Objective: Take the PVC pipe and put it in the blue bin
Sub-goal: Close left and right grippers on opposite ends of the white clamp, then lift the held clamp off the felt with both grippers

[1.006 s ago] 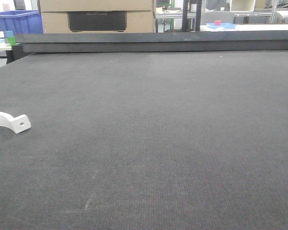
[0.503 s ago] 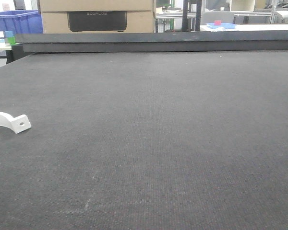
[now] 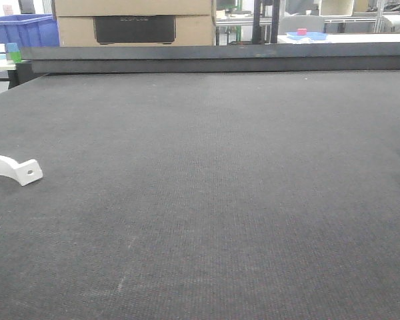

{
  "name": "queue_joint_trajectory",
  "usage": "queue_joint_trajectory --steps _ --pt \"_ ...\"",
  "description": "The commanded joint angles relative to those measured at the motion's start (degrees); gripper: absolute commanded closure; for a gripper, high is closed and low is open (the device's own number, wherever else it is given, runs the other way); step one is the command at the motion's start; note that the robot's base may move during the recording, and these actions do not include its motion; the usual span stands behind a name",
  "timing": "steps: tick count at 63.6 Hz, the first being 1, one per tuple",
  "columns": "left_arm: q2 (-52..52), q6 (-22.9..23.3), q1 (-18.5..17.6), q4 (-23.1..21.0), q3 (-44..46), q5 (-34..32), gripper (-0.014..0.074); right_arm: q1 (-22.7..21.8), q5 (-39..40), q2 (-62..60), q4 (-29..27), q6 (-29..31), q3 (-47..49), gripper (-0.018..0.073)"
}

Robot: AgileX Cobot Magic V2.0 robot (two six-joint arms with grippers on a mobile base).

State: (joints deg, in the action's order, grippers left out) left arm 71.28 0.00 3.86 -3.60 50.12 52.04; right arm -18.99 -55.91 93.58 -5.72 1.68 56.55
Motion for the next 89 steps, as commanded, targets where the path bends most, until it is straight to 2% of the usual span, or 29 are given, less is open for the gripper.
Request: queue_joint_trajectory --steps 1,11,16,25,30,36,45,49,52,61,67,89 --pt "-0.1 0.0 -0.2 -0.6 0.3 -0.3 0.0707 0.1 0.9 0.7 0.2 0.0 0.0 0.0726" --pt "-0.1 0.0 -0.2 -1.3 1.5 0.1 0.0707 0.1 0.2 -1.4 0.2 0.0 0.2 0.0713" --pt "0.0 0.0 0.0 0.4 3.2 2.0 0.0707 0.1 -1.6 -4.0 0.2 0.0 0.6 0.0713" --pt "3.1 -0.4 3.2 2.2 9.0 8.6 0.0707 0.1 -4.1 -10.7 -0.4 0.0 1.1 0.0713" --pt "6.0 -3.5 5.6 2.2 11.9 10.9 0.0707 0.2 -4.3 -14.2 -1.0 0.0 1.1 0.0713" --pt "9.7 -9.7 7.6 0.7 14.4 10.2 0.0707 0.2 -4.3 -17.7 -1.0 0.0 1.1 0.0713" --pt "15.3 -19.4 7.6 -0.8 16.4 8.0 0.0703 0.2 -4.5 -19.7 -1.3 0.0 1.1 0.0713" --pt "17.2 -22.4 7.1 -1.3 16.7 8.0 0.0663 0.2 -4.7 -19.6 -1.9 0.0 1.1 0.0713" --pt "18.7 -23.5 6.6 -1.3 16.7 7.4 0.0594 0.2 -4.7 -19.6 -2.0 0.0 1.1 0.0713" --pt "22.4 -23.5 5.9 -0.2 16.7 4.1 0.0354 0.2 -4.7 -19.6 -2.1 0.4 1.0 0.0713" --pt "24.4 -23.5 5.9 0.3 16.7 4.0 0.0274 0.2 -4.7 -19.6 -2.1 0.4 1.0 0.0713" --pt "30.1 -23.5 5.9 0.1 16.7 3.5 0.0348 0.2 -4.6 -19.6 -2.1 0.4 1.0 0.0713"
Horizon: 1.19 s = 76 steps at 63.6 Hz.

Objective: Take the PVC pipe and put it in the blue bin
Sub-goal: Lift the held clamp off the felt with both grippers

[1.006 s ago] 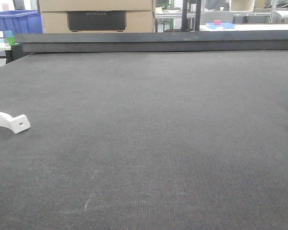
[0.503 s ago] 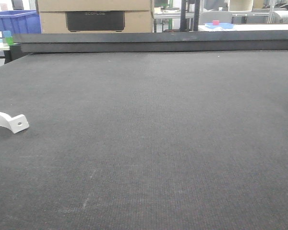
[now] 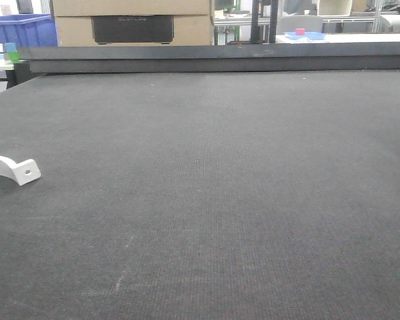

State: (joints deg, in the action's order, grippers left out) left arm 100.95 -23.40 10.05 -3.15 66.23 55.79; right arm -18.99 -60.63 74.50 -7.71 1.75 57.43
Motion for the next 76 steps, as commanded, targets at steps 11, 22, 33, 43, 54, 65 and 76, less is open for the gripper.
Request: queue_joint_trajectory --steps 11,22,33,43,54,65,76 --pt "2.3 -0.1 -0.3 -0.6 0.6 0.0 0.041 0.2 0.3 -0.5 -0.1 0.3 0.2 0.0713" --pt "2.6 0.0 -0.3 -1.3 0.6 0.3 0.0621 0.2 0.4 -0.5 -0.1 0.3 0.2 0.0713" --pt "2.6 0.6 -0.4 -2.3 0.7 2.2 0.0707 0.2 0.5 -0.5 -0.1 0.3 0.2 0.0713" --pt "0.1 3.0 -1.5 -3.3 1.0 4.4 0.0707 0.2 0.3 -1.1 -0.2 0.3 0.2 0.0713" --pt "-9.0 6.6 -5.7 -3.3 1.0 4.4 0.0707 0.2 0.5 -4.8 -0.2 0.3 0.4 0.0713" --pt "-20.9 20.7 -10.9 -0.1 0.6 0.3 0.0707 0.2 4.0 -11.1 -0.2 1.5 0.4 0.0713" --pt "-30.8 28.6 -12.9 0.8 -2.3 -8.1 0.0707 0.2 10.1 -16.1 -0.2 5.8 0.2 0.0713"
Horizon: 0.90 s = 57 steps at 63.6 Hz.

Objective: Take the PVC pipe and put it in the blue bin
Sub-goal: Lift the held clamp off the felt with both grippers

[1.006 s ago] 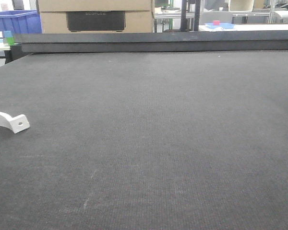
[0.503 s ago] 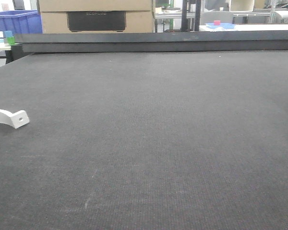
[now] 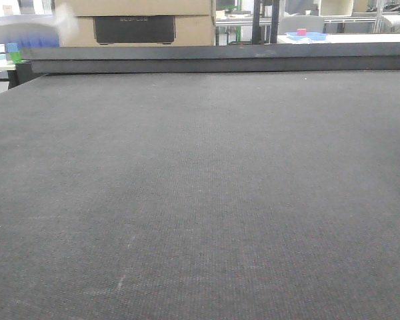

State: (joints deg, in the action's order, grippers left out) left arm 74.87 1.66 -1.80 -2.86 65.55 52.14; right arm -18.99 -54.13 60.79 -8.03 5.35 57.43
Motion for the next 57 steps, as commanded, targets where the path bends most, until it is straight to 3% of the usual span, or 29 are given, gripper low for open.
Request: queue_joint_trajectory --steps 1,12,28,45,57 --pt "-5.5 3.6 -1.2 0.3 -2.1 -5.5 0.0707 0.2 4.0 -2.8 0.2 2.3 0.2 0.0713" --pt "-14.7 4.6 -1.2 0.6 -10.4 -14.6 0.0707 0.5 11.8 -7.9 0.2 2.8 -4.3 0.0713" --pt "-30.6 4.6 -1.2 2.4 -24.8 -32.0 0.0707 5.4 22.4 -18.8 0.2 3.3 -16.3 0.0713" --pt "-45.3 4.6 -1.2 5.9 -26.9 -27.0 0.0707 10.6 22.4 -30.7 0.2 3.3 -17.6 0.0713" --pt "-51.5 4.6 -1.2 6.1 -26.9 -29.4 0.0707 10.9 23.2 -36.1 0.2 3.3 -17.6 0.0713"
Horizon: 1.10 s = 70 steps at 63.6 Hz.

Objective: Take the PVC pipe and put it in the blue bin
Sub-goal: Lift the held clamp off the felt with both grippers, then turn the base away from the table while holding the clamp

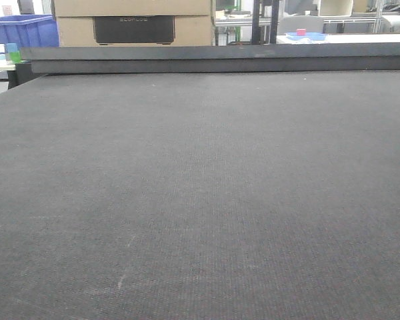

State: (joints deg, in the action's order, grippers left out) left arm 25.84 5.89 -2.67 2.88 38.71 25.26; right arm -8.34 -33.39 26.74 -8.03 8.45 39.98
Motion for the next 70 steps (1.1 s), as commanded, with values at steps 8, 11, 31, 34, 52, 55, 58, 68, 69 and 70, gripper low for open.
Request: queue_joint_trajectory --steps 8,11,31,34,52,55,58,68,69,70 --pt "-4.9 0.4 -0.3 0.4 0.0 -4.1 0.0707 0.3 4.9 -4.9 0.2 0.2 0.0 0.0713" --pt "-5.4 0.4 -0.3 0.4 0.0 -4.5 0.0707 0.3 6.4 -5.9 0.2 0.2 0.0 0.0713" --pt "-5.8 0.4 -0.3 0.4 0.0 -4.8 0.0707 0.3 9.0 -7.6 0.2 0.2 0.0 0.0713" --pt "-5.8 0.4 -0.3 0.4 0.0 -4.8 0.0707 0.3 9.0 -7.6 0.2 0.2 0.0 0.0713" --pt "-5.8 0.4 -0.3 0.4 0.0 -4.9 0.0707 0.3 9.0 -7.6 0.2 0.2 0.0 0.0713" --pt "-5.8 0.4 -0.3 0.4 0.0 -4.9 0.0707 0.3 9.0 -7.6 0.2 0.2 0.0 0.0713" --pt "-5.8 0.4 -0.3 0.4 0.0 -4.9 0.0707 0.3 9.0 -7.6 0.2 0.2 0.0 0.0713" --pt "-5.8 0.4 -0.3 0.4 0.0 -4.9 0.0707 0.3 9.0 -7.6 0.2 0.2 0.0 0.0713" --pt "-5.8 0.4 -0.3 0.4 0.0 -4.9 0.0707 0.3 9.0 -7.6 0.2 0.2 0.0 0.0713" --pt "-5.8 0.4 -0.3 0.4 0.0 -4.9 0.0707 0.3 9.0 -7.6 0.2 0.2 0.0 0.0713"
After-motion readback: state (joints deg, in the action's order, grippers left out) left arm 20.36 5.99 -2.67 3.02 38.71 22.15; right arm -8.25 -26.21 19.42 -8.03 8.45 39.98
